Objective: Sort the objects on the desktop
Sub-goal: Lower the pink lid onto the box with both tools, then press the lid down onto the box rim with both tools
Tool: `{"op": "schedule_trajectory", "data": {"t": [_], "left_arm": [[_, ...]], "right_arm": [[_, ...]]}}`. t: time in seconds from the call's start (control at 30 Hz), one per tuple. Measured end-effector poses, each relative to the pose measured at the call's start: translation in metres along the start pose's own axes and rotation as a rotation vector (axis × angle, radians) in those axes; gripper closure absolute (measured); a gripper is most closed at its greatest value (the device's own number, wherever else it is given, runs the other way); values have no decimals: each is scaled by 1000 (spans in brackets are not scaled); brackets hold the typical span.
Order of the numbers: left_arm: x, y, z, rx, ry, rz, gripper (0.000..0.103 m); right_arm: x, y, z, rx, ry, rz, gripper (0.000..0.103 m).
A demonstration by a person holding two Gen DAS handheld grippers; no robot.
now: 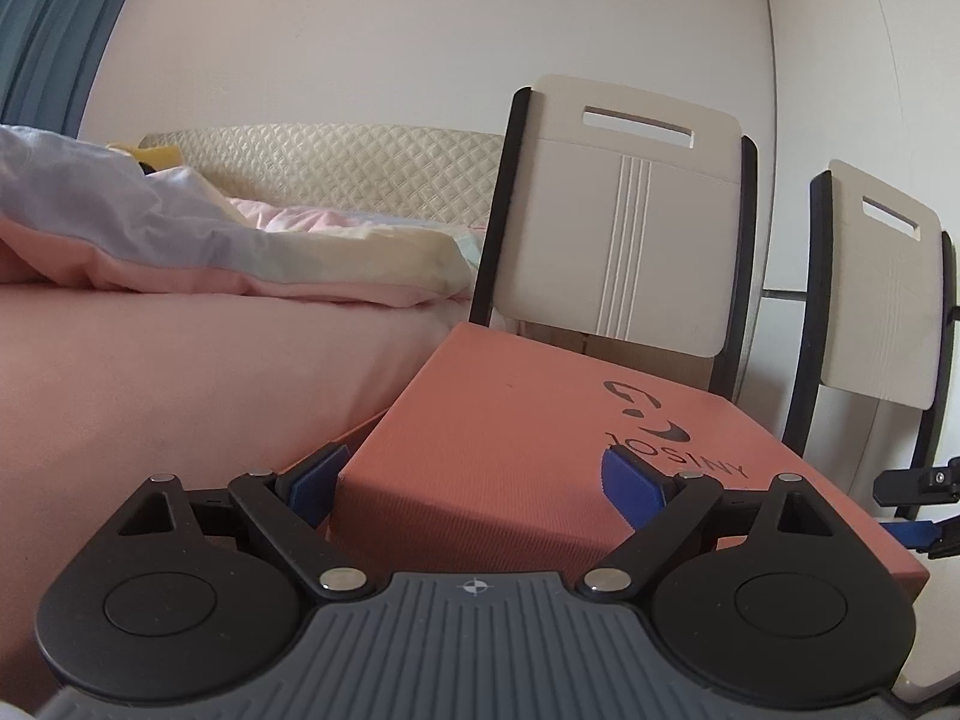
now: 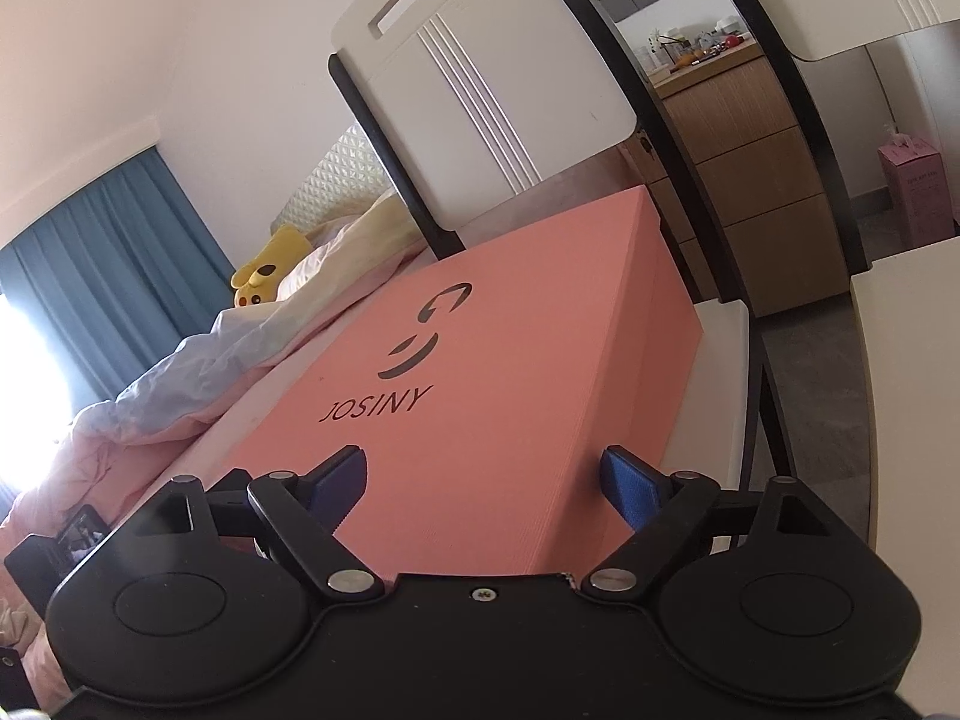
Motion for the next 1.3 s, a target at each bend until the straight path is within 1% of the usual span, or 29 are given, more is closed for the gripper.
{"op": "schedule_trajectory", "data": {"t": [0.2, 0.3, 0.33, 0.43, 0.53, 0.57, 0.67, 0.73, 0.83, 0.93, 1.03, 1.2, 1.3], "left_arm": [[-9, -4, 11, 24, -33, 5, 10], [-11, -6, 17, 43, -51, 4, 10], [-11, -6, 18, 43, -53, 18, 10], [-12, -6, 19, 47, -55, 35, 10], [-13, -6, 18, 57, -55, 39, 10], [-13, -5, 19, 63, -58, 44, 10], [-11, 3, 23, 75, -90, 96, 10], [-10, 9, 24, 87, -98, 135, 10], [-9, 14, 22, 94, -82, 160, 10], [-9, 13, 20, 92, -68, 155, 10], [-10, 11, 19, 83, -58, 145, 10], [-12, 10, 16, 74, -35, 133, 10], [-14, 8, 13, 71, -22, 122, 10]], "right_arm": [[-10, 12, 8, -11, 21, 101, 17], [-15, 14, 8, -23, 48, 147, 17], [-18, 14, 7, -26, 57, 155, 19], [-25, 12, 8, -43, 59, 169, 27], [-29, 12, 9, -51, 51, 176, 30], [-29, 13, 9, -50, 50, 179, 32], [-28, 18, 9, -30, 48, 195, 41], [-27, 23, 7, -24, 48, 209, 42], [-26, 29, 1, -22, 49, 226, 42], [-24, 33, -2, -6, 47, 233, 48], [-21, 37, -5, -9, 41, 244, 47], [-19, 31, -9, 12, 40, 199, 46], [-18, 31, -9, 14, 40, 199, 45]]}}
Point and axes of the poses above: each gripper's, at about its wrist camera, not at the fingertips, and z roughly against the way its jaws point, y to its left, x to its top, the point moved 4 cm from there along -z, roughly the way its jaws point, and after that the axes turned 11 degrees about y, right-handed, at the moved point
